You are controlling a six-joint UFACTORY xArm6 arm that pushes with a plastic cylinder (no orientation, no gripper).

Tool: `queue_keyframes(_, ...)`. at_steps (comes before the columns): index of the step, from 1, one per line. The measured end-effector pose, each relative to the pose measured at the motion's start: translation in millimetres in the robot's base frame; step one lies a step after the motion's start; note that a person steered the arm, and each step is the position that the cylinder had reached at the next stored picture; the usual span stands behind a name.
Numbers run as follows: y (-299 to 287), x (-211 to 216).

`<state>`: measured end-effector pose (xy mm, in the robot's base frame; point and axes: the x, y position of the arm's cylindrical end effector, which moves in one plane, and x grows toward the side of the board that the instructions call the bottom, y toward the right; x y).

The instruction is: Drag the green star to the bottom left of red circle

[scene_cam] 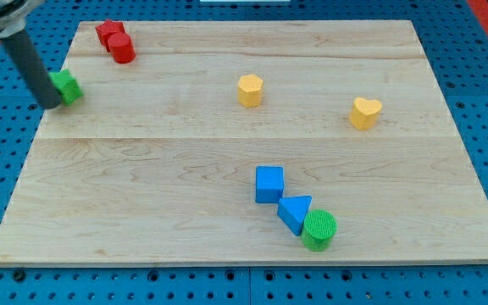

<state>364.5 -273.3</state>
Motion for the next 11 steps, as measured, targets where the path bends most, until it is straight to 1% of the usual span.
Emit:
queue_keyframes(1,11,-31)
queue_keyframes(2,14,-38)
queue_keyframes(3,-29,-19)
queue_keyframes(4,-31,-31)
queue_keyframes(5,-31,-77)
queue_keyframes(6,18,-88)
queue_keyframes(7,24,-88)
queue_keyframes(8,-23,-82)
queue_keyframes(9,-10,-49)
queue_keyframes(10,1,-28)
queue_keyframes(11,40,-24)
